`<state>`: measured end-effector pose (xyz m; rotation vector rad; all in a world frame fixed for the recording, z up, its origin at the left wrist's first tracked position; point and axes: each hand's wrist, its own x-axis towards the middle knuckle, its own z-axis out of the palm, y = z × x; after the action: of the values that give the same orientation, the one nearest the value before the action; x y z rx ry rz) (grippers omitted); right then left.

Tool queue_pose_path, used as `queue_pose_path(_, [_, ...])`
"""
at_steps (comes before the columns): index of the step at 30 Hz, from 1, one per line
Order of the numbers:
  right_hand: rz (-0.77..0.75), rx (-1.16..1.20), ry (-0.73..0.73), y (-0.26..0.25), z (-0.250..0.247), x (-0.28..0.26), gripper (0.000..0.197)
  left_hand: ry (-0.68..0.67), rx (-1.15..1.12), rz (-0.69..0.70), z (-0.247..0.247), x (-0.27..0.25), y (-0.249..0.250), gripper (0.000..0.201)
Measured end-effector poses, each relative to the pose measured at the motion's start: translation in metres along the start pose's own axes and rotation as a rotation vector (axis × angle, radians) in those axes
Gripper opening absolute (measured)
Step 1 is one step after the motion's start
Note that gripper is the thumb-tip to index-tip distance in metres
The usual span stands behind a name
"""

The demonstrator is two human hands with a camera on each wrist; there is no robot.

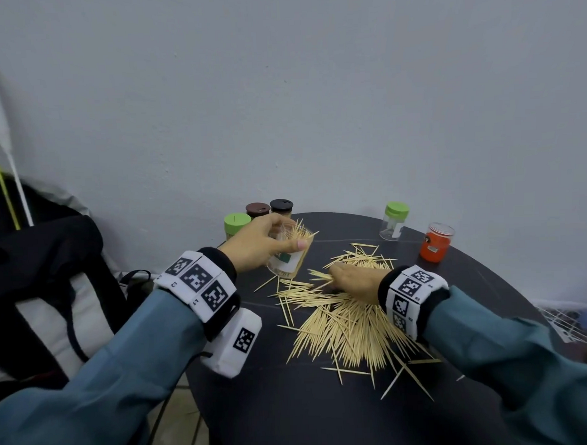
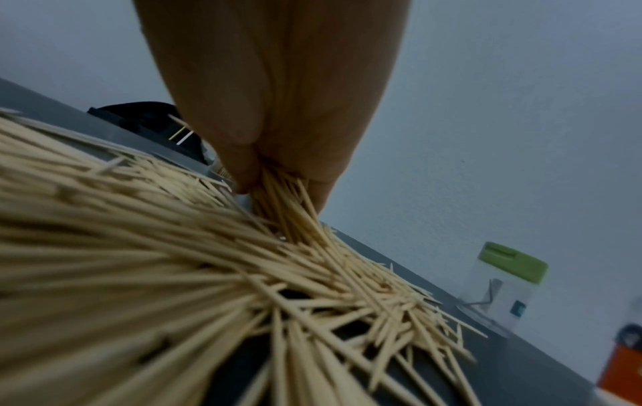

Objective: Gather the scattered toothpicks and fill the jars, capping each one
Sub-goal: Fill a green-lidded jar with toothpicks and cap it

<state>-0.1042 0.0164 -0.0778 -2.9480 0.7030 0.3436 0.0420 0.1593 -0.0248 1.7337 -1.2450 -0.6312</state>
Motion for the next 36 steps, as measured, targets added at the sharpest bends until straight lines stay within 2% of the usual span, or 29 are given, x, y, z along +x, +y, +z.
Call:
queue_pose_path(2, [0.053, 0.081, -0.005, 0.0, -0.002, 0.0, 0.009, 0.003, 0.012, 0.006, 0.0, -0.001, 0.001, 0.051])
queue_pose_path(4, [0.105, 0.257, 0.023, -0.001, -0.005, -0.002, 0.02, 0.002, 0.019, 0.005, 0.0, -0.001, 0.002, 0.052])
queue_pose_path(7, [0.15, 0.537, 0.154, 0.0, -0.009, -0.003, 0.035, -0.002, 0.023, 0.003, 0.0, -0.002, 0.002, 0.054])
queue_pose_path(13, [0.09, 0.843, 0.332, 0.007, -0.012, -0.007, 0.017, -0.02, 0.017, 0.009, 0.002, -0.002, 0.003, 0.052])
queue_pose_path(16, [0.093, 0.999, 0.412, 0.01, -0.013, -0.006, 0.02, -0.023, 0.013, 0.006, 0.003, -0.002, 0.002, 0.051])
queue_pose_path(21, [0.091, 1.182, 0.525, 0.007, -0.025, -0.011, 0.015, -0.042, 0.034, 0.007, 0.005, -0.002, 0.002, 0.051])
queue_pose_path(27, [0.045, 1.22, 0.619, -0.005, -0.042, -0.019, 0.018, -0.072, 0.076, 0.019, 0.01, -0.002, 0.002, 0.053])
queue_pose_path(30, [-0.018, 1.324, 0.692, -0.013, -0.053, -0.02, 0.024, -0.099, 0.109, 0.032, 0.013, -0.002, 0.002, 0.053])
queue_pose_path(36, [-0.158, 1.49, 0.781, -0.034, -0.076, -0.02, 0.024, -0.128, 0.093, 0.034, 0.019, -0.003, 0.0, 0.051])
